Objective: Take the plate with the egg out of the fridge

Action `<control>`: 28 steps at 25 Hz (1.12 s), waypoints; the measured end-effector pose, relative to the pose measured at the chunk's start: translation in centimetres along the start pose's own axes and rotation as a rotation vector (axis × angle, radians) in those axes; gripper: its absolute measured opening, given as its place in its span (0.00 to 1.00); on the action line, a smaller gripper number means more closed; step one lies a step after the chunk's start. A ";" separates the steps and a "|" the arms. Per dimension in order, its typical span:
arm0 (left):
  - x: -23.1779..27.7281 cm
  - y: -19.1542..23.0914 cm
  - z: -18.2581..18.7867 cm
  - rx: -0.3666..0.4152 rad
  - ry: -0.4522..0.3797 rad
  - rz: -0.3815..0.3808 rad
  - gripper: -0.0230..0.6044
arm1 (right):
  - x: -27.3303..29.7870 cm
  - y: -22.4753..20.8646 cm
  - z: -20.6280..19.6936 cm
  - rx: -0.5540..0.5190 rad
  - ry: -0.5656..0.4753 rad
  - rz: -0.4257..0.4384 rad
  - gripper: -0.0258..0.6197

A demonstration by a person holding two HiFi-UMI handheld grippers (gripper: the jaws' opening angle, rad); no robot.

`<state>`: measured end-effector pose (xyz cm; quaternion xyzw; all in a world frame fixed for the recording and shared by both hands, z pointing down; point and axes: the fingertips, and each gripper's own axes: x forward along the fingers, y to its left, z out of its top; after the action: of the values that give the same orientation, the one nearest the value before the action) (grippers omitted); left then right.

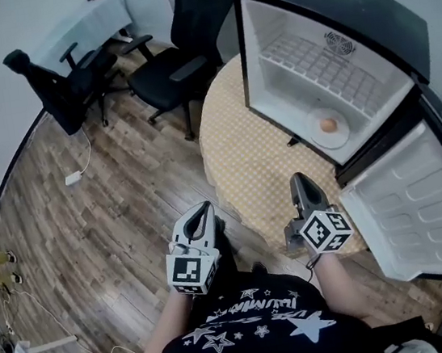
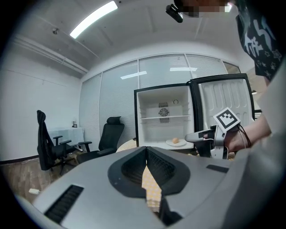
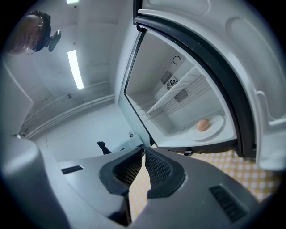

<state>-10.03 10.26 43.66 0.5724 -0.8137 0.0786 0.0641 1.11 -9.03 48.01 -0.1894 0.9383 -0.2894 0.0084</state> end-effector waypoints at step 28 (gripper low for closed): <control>24.6 -3.2 4.9 0.078 -0.034 -0.679 0.05 | 2.4 -9.8 4.3 0.217 -0.208 -0.507 0.10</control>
<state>-15.40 -14.43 43.81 0.8138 -0.5742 0.0741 0.0510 2.90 -19.68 50.03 -0.4442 0.8188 -0.3600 0.0520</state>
